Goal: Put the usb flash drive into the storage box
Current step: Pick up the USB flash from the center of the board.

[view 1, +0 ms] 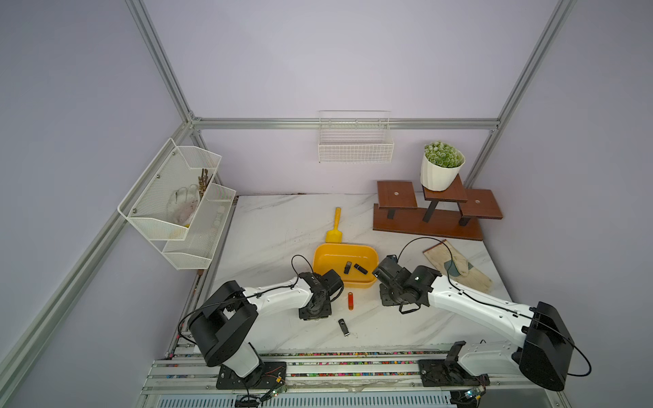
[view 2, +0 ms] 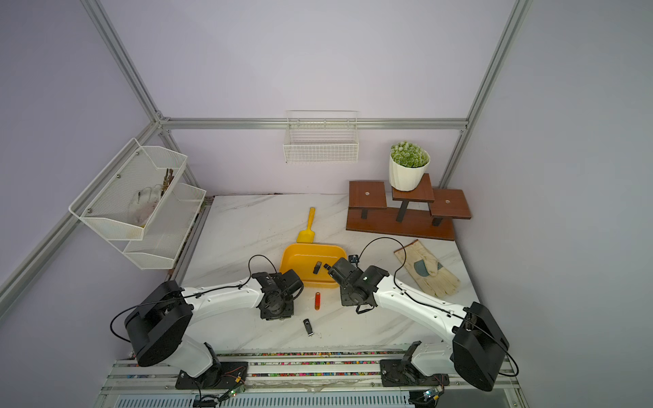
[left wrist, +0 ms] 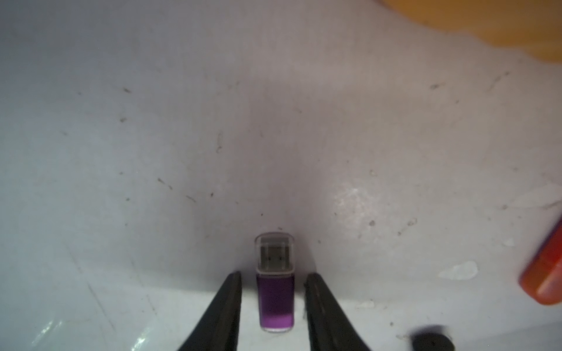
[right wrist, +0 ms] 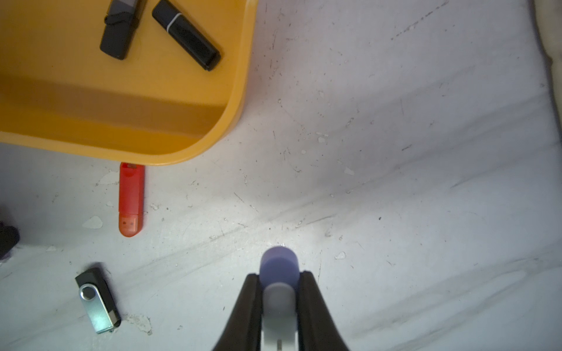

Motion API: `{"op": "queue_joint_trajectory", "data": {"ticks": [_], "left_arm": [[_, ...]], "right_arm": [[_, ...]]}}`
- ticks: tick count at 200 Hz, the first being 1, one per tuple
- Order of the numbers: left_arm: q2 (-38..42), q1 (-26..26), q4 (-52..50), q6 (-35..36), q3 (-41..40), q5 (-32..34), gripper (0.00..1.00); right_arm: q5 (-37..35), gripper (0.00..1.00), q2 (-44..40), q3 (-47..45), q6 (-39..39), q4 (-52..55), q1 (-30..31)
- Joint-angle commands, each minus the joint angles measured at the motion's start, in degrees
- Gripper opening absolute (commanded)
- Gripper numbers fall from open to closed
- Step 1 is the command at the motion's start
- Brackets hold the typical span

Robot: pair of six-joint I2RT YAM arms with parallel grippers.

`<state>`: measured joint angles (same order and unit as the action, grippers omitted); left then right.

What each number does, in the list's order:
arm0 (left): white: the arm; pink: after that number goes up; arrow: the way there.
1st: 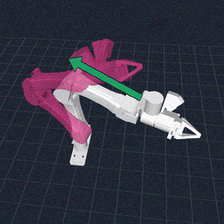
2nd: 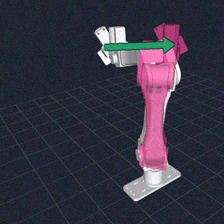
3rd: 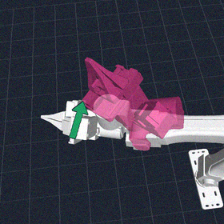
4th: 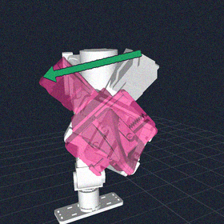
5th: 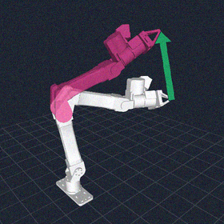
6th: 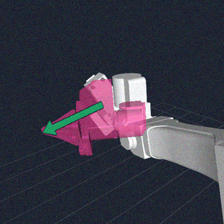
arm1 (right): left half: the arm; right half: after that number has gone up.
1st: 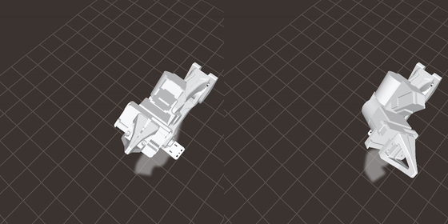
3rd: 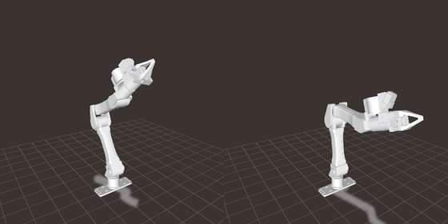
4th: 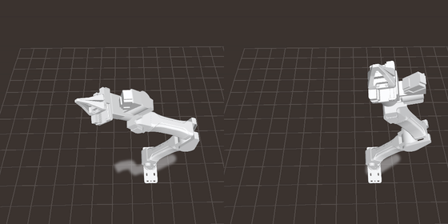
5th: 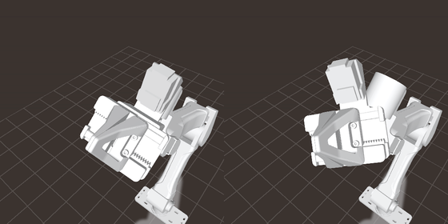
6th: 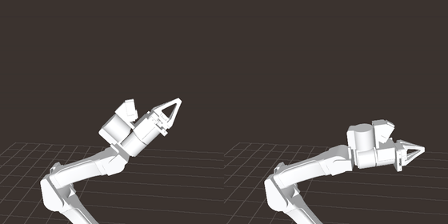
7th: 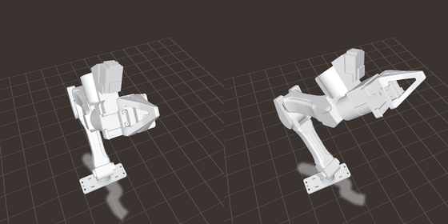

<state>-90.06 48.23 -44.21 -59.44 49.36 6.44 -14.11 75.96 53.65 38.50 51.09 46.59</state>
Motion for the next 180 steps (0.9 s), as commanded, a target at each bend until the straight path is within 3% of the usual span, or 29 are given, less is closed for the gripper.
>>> {"op": "queue_joint_trajectory", "data": {"ticks": [1,36,75,134,180], "left_arm": [[-1.3,0.3,2.9,-1.5,-1.9,0.9,0.35],[-1.2,0.3,3.1,-1.5,-2.5,1.1,0.23],[-1.8,0.3,3.5,-0.7,-2.2,0.8,0.00],[0.3,0.2,-0.4,1.1,0.9,2.1,0.00],[3.4,-0.7,-7.5,2.5,6.7,4.5,0.00]], "right_arm": [[-0.3,0.00,-0.6,0.5,-0.6,1.2,-0.3],[-0.7,0.00,-0.3,1.5,-0.9,1.4,-0.3],[-1.2,0.00,0.2,3.4,-1.8,1.6,-0.3],[-0.7,0.00,2.9,9.4,-5.7,-0.2,-2.8],[1.9,0.00,11.9,17.9,-11.7,-3.7,-5.3]]}}
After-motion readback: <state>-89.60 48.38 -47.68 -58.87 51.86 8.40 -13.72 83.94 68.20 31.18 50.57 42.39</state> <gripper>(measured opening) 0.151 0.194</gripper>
